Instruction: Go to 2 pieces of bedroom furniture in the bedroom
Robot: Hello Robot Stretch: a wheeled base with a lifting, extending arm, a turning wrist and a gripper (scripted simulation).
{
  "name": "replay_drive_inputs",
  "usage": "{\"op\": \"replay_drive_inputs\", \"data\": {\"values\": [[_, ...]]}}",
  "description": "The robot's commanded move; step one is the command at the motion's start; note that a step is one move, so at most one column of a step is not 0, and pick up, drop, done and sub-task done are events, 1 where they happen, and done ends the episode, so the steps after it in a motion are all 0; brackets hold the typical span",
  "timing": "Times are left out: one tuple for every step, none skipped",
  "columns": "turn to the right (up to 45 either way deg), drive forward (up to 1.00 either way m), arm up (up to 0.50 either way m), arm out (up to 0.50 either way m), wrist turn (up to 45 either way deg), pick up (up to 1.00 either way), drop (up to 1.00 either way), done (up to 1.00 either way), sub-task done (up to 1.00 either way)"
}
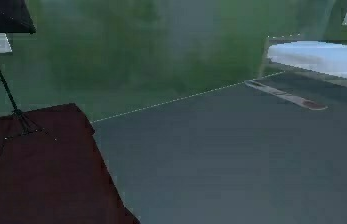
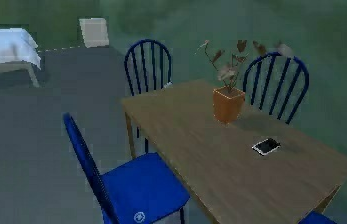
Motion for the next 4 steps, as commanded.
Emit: {"op": "replay_drive_inputs", "data": {"values": [[33.0, 0.00, 0.00, 0.00, 0.0, 0.00, 0.00, 0.00, 0.00], [0.0, 0.50, 0.00, 0.00, 0.0, 0.00, 0.00, 0.00, 0.00], [24.0, 0.00, 0.00, 0.00, 0.0, 0.00, 0.00, 0.00, 0.00], [0.0, 0.50, 0.00, 0.00, 0.0, 0.00, 0.00, 0.00, 0.00]]}}
